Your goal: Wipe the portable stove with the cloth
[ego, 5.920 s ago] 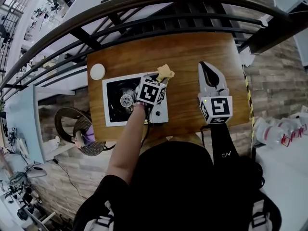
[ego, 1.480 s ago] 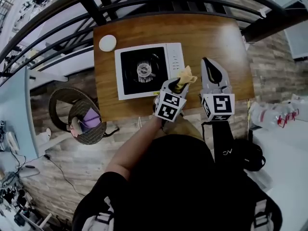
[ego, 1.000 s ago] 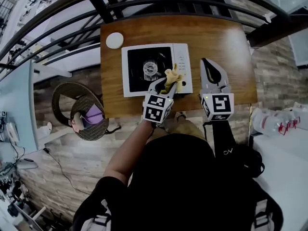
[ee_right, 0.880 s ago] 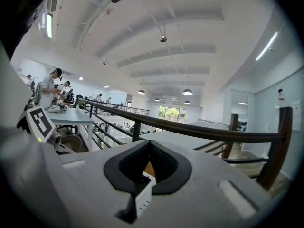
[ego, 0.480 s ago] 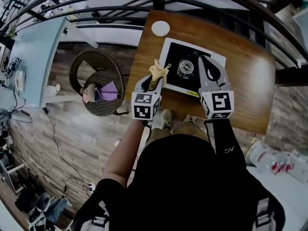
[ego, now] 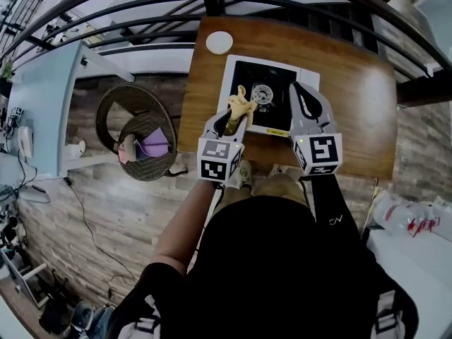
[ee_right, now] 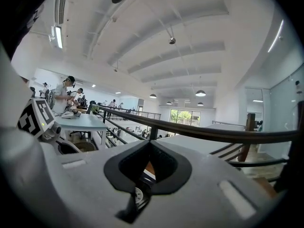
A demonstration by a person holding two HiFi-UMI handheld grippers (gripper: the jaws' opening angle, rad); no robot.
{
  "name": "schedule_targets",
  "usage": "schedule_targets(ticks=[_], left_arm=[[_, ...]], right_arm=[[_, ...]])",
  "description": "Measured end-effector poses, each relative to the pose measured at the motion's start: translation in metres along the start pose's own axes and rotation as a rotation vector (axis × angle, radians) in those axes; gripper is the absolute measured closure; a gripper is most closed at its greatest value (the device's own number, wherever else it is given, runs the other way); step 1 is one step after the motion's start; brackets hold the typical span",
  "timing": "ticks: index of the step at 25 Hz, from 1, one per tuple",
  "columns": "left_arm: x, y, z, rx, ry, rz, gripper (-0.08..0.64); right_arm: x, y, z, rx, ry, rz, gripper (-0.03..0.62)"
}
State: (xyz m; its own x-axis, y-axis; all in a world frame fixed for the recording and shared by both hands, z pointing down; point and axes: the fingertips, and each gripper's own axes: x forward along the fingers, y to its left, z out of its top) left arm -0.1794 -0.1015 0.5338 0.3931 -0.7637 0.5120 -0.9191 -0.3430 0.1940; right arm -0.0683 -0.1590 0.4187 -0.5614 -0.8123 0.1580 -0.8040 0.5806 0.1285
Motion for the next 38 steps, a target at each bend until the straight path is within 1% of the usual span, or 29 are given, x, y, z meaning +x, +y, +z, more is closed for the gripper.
schedule_targets(ticks=[3,7,9,14,16,19,22,26,29,30,31,33,38], left_arm=[[0.010,-0.031,0.004,0.024,0.014,-0.073,0.433],[0.023,-0.088,-0.014,0.064,0.078,-0.201,0.433],[0.030,-0.111,-0.023,0.094,0.114,-0.237,0.433],[0.062,-0.175,-0.024,0.162,0.140,-0.343,0.433],[0.072,-0.186,-0.030,0.169,0.164,-0.348,0.433],[0.073,-0.175,-0.038,0.155,0.183,-0.297,0.433],[0.058,-0.141,-0.045,0.131,0.196,-0.197,0.433],[0.026,-0.065,-0.058,0.051,0.209,-0.004,0.433],[-0.001,-0.002,-0.069,0.012,0.212,0.170,0.433],[-0.010,0.014,-0.071,-0.001,0.211,0.214,0.433],[-0.017,0.024,-0.072,-0.014,0.208,0.238,0.433],[-0.023,0.030,-0.069,-0.024,0.193,0.244,0.433],[-0.018,0.021,-0.047,0.013,0.145,0.233,0.433]], right_arm=[[-0.015,-0.015,-0.003,0.008,0.006,-0.042,0.589],[-0.034,-0.038,-0.008,0.021,0.017,-0.090,0.589],[-0.041,-0.047,-0.010,0.027,0.017,-0.105,0.588],[-0.055,-0.065,-0.018,0.062,0.032,-0.106,0.589],[-0.060,-0.072,-0.023,0.063,0.039,-0.102,0.588],[-0.062,-0.084,-0.026,0.070,0.036,-0.101,0.588],[-0.058,-0.086,-0.023,0.084,0.028,-0.080,0.589],[-0.038,-0.067,-0.012,0.078,0.001,-0.002,0.588],[-0.026,-0.052,-0.009,0.070,-0.017,0.049,0.588],[-0.023,-0.048,-0.008,0.068,-0.020,0.062,0.588],[-0.021,-0.044,-0.008,0.066,-0.021,0.073,0.588],[-0.018,-0.040,-0.007,0.065,-0.020,0.085,0.588],[-0.018,-0.043,-0.004,0.069,-0.021,0.085,0.588]])
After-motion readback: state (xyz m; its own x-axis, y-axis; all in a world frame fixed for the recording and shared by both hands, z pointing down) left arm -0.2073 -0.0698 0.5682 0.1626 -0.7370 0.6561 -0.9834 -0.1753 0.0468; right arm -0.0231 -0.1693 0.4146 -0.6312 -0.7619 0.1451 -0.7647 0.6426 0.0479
